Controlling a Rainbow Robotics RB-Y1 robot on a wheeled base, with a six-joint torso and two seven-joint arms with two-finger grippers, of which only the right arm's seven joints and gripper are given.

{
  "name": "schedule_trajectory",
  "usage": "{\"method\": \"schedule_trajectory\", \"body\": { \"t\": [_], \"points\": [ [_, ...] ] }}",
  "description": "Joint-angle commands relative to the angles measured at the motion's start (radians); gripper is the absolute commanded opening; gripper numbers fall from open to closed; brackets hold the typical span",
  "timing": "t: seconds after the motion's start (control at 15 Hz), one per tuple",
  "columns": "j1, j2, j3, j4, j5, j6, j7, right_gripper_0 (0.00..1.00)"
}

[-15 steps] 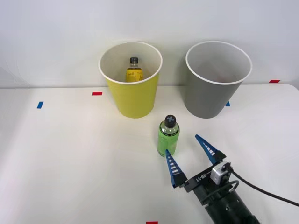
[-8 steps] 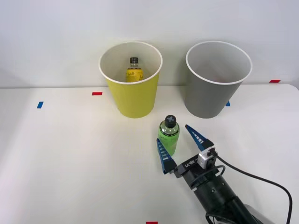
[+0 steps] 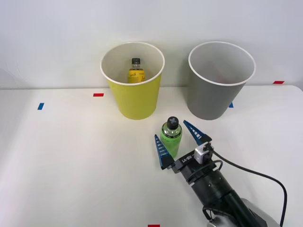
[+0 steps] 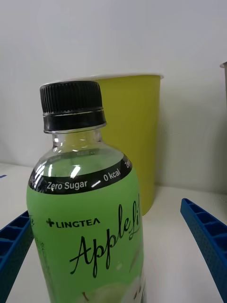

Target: Put cans in the gray bin, plastic bottles in the light green bin

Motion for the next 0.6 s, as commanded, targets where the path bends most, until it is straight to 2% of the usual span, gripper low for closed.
{"method": "schedule_trajectory", "body": {
  "t": [0.07, 0.13, 0.27, 0.6],
  "points": [
    [-0.009, -0.002, -0.002, 0.000, 0.009, 0.002, 0.020, 0.97],
    [-0.009, -0.002, -0.002, 0.000, 0.009, 0.000, 0.026, 0.75],
    [-0.009, -0.002, -0.002, 0.000, 0.002, 0.002, 0.036, 0.02],
    [-0.006, -0.002, -0.003, 0.000, 0.001, 0.002, 0.042, 0.00]
  ]
}}
